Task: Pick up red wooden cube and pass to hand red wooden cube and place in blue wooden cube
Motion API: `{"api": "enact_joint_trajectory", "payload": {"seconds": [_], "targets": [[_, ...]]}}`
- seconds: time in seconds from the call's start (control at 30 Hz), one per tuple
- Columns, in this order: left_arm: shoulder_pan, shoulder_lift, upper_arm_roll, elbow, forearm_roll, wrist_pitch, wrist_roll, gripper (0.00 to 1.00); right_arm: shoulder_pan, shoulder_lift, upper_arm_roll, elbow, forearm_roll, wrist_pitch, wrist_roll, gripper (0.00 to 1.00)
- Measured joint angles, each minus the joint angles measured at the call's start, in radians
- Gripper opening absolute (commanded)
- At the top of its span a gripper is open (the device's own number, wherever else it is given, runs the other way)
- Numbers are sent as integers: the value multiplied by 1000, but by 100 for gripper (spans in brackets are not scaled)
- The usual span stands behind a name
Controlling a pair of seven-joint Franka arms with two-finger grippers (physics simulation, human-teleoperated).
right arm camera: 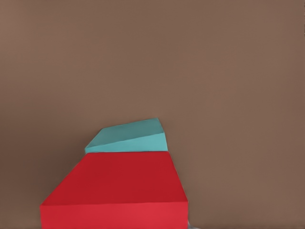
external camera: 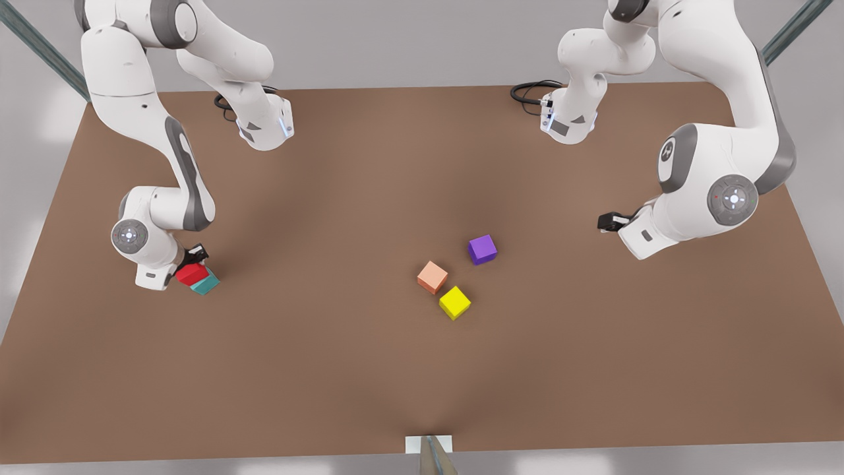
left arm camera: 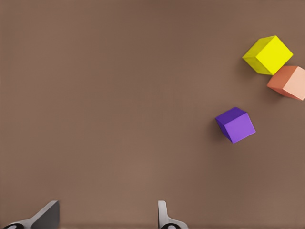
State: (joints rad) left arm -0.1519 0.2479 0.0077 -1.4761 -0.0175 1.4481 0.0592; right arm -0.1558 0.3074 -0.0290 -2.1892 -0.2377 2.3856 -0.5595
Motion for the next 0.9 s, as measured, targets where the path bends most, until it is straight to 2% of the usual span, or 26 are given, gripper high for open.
{"api": "enact_joint_trajectory", "payload": {"seconds": [0.03, 0.07, 0.67, 0.83, 0.9], "targets": [[0, 0, 0, 0, 0, 0, -2, 100, 0, 0, 0, 1, 0, 2, 5, 76], [0, 1, 0, 0, 0, -1, -4, 100, 1, 1, 0, 1, -3, 4, 13, 100], [-2, 7, 0, 1, 2, -7, -29, 100, 18, 6, 13, 59, -3, -27, 101, 100], [-2, 6, -5, 4, 3, -8, -33, 100, 53, 0, 36, 166, 13, -119, 128, 99], [-6, 5, -15, 14, 4, -12, -36, 100, 108, 40, 37, 342, 41, -225, 144, 100]]}}
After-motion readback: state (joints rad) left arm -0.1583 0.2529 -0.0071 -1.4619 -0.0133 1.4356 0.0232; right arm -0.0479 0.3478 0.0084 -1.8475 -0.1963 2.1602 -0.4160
